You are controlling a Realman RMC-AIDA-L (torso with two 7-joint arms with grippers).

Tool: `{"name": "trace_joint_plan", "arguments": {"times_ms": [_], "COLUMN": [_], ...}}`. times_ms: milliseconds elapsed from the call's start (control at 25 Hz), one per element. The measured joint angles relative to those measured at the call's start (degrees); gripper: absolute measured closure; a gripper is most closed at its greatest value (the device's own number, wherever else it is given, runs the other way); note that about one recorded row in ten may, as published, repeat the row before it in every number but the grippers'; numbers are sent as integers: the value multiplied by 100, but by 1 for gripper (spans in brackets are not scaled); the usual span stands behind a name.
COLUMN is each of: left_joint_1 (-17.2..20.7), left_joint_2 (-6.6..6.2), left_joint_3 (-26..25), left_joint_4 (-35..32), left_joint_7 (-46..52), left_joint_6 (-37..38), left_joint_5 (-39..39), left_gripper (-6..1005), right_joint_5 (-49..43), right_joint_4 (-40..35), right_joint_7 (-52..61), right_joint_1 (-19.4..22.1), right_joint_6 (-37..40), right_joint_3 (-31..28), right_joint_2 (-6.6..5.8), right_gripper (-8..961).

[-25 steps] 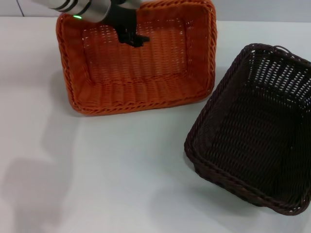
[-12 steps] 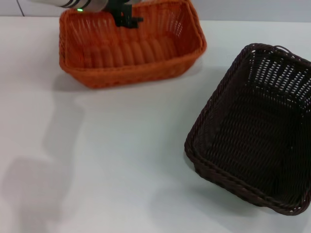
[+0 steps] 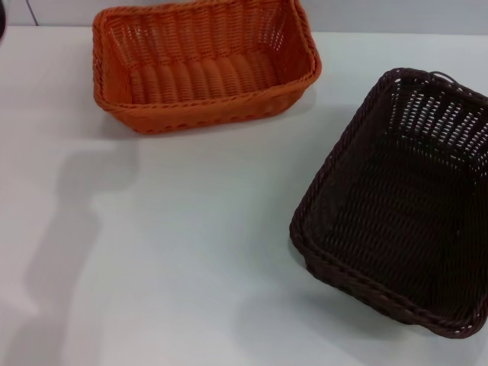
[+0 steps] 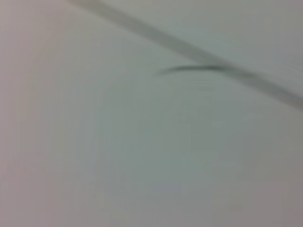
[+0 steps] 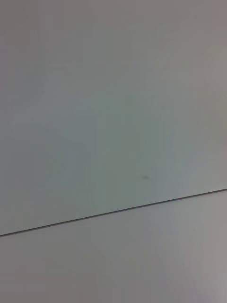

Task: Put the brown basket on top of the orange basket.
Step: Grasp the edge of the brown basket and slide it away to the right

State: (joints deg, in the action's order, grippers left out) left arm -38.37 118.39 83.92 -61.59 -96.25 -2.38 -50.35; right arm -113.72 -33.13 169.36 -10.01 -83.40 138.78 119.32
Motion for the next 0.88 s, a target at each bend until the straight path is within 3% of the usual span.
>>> {"name": "trace_joint_plan", "arguments": {"times_ms": [40, 80, 120, 160, 320, 600, 640, 680, 760, 800, 840, 880], "left_joint_1": [178, 178, 599, 975, 1491, 2530, 2815, 2815, 2953, 2975, 2978, 2976], "left_joint_2": [-7, -7, -32, -41, -40, -168, -216, -216, -227, -207, -170, -141], "left_joint_3": [135, 135, 650, 956, 1056, 645, 501, 501, 336, 222, 87, 1], "left_joint_4": [-141, -141, -378, -406, -393, -118, 287, 287, 983, 1381, 1813, 2073], "left_joint_7": [84, 84, 870, 1857, 3405, 6979, 8154, 8154, 8980, 9211, 9375, 9425], "left_joint_6": [598, 598, 2443, 3764, 4840, 5263, 5755, 5755, 6550, 6960, 7349, 7540], "left_joint_5": [-148, -148, -50, 545, 1248, 1880, 2378, 2378, 2896, 3064, 3190, 3244], "left_gripper": [278, 279, 279, 279, 279, 276, 274, 275, 276, 277, 277, 278], "right_joint_5": [8, 12, 12, 12, 9, -472, -603, -684, -733, -760, -897, -897], "right_joint_4": [0, 1, 1, 2, 1, -70, -115, -187, -410, -576, -1008, -1008], "right_joint_7": [0, 0, 0, 0, 0, 0, 0, 0, 0, 0, 1, 1], "right_joint_1": [-15, -21, -21, -32, -59, -57, -59, -60, -86, -123, -190, -190], "right_joint_6": [0, 0, 0, 0, -101, -750, -850, -903, -870, -768, -365, -365], "right_joint_3": [-6, -13, -13, -27, -19, 114, 107, 93, 95, 107, 113, 113], "right_joint_2": [-1, -1, -1, -3, -8, -14, -15, -17, -38, -71, -193, -193], "right_gripper": [164, 164, 164, 164, 165, 165, 165, 165, 165, 165, 164, 164]}}
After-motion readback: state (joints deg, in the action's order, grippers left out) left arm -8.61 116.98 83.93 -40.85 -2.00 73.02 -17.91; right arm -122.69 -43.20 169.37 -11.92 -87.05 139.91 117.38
